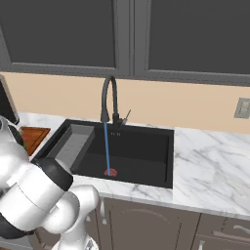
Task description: Pick the kiwi from the sink and place it on the cutting board to airdry. Then turn off the sink faucet.
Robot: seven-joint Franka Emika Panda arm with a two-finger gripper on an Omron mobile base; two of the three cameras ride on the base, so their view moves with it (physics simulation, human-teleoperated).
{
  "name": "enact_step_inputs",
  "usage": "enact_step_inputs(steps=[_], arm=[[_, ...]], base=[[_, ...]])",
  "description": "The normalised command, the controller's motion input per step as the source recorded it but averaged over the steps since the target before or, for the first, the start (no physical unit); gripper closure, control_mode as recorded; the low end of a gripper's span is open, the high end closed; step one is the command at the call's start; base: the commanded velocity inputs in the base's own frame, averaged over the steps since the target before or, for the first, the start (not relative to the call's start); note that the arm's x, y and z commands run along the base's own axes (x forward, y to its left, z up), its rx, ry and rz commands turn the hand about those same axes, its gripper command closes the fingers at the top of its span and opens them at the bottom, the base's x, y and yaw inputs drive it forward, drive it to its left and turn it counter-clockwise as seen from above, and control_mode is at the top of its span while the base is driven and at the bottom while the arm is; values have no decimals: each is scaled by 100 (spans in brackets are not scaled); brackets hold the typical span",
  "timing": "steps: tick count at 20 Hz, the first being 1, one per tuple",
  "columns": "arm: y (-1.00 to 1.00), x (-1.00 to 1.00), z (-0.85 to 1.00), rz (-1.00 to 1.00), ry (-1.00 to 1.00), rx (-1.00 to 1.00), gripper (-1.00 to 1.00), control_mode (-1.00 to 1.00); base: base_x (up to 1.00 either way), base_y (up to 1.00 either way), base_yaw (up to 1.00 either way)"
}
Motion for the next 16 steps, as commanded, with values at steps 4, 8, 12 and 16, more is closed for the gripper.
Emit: enact_step_inputs(steps=[4, 8, 12, 16], arm=[[-4, -20, 100, 0, 9, 0, -100, -100], [-14, -54, 82, 0, -4, -4, -100, -100], [-24, -92, 20, 0, -21, -9, -100, -100], [-32, -100, 1, 0, -25, -9, -100, -100]], base=[[0, 0, 0], [0, 0, 0], [0, 0, 0], [0, 0, 0]])
